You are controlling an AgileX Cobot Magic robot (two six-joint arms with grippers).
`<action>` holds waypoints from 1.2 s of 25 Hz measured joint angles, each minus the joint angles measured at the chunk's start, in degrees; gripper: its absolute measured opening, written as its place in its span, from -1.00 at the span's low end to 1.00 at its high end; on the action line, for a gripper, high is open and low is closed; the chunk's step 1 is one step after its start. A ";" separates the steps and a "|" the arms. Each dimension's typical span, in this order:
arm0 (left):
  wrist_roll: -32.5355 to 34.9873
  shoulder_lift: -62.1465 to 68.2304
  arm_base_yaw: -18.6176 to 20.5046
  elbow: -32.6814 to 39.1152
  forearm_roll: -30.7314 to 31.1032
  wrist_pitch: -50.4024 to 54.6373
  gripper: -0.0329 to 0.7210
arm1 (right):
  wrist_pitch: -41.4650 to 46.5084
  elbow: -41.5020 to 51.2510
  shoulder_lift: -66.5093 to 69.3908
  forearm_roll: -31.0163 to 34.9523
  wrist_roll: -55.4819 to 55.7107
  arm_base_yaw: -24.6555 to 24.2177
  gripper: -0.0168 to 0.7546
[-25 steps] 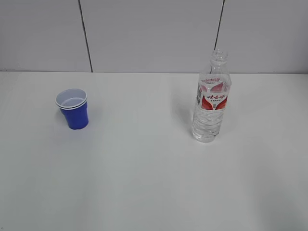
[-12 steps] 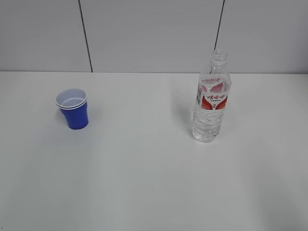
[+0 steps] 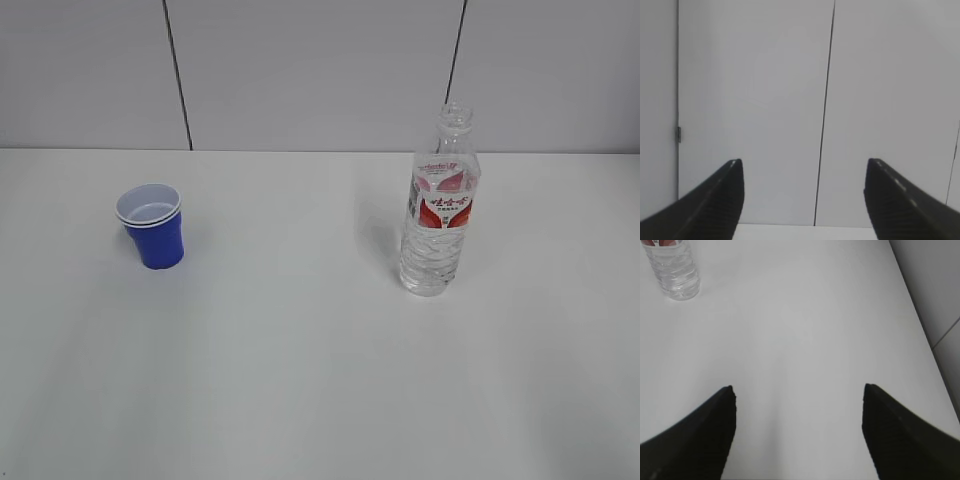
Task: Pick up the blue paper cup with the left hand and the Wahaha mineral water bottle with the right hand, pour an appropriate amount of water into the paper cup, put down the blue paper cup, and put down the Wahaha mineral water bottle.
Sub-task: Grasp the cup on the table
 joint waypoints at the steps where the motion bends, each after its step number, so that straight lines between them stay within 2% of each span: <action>1: 0.00 1.31 0.00 0.00 0.00 -1.34 0.60 | 0.00 0.00 0.00 0.00 0.00 0.00 0.57; 5: 0.00 6.26 0.00 0.00 0.11 -7.59 0.60 | 0.00 0.00 0.00 0.00 0.00 0.00 0.57; 13: 0.00 16.68 0.00 0.00 4.53 -23.50 0.60 | 0.00 0.00 0.00 0.00 0.00 0.00 0.57; 16: 0.00 18.06 0.00 0.12 4.68 -23.89 0.60 | 0.00 0.00 0.00 0.00 0.00 0.00 0.57; 23: 0.00 20.55 0.00 4.99 4.80 -27.23 0.60 | 0.00 0.00 0.00 0.00 0.00 0.00 0.57; 30: -1.90 26.49 0.00 9.53 4.53 -38.03 0.60 | 0.00 0.00 0.00 0.00 0.00 0.00 0.57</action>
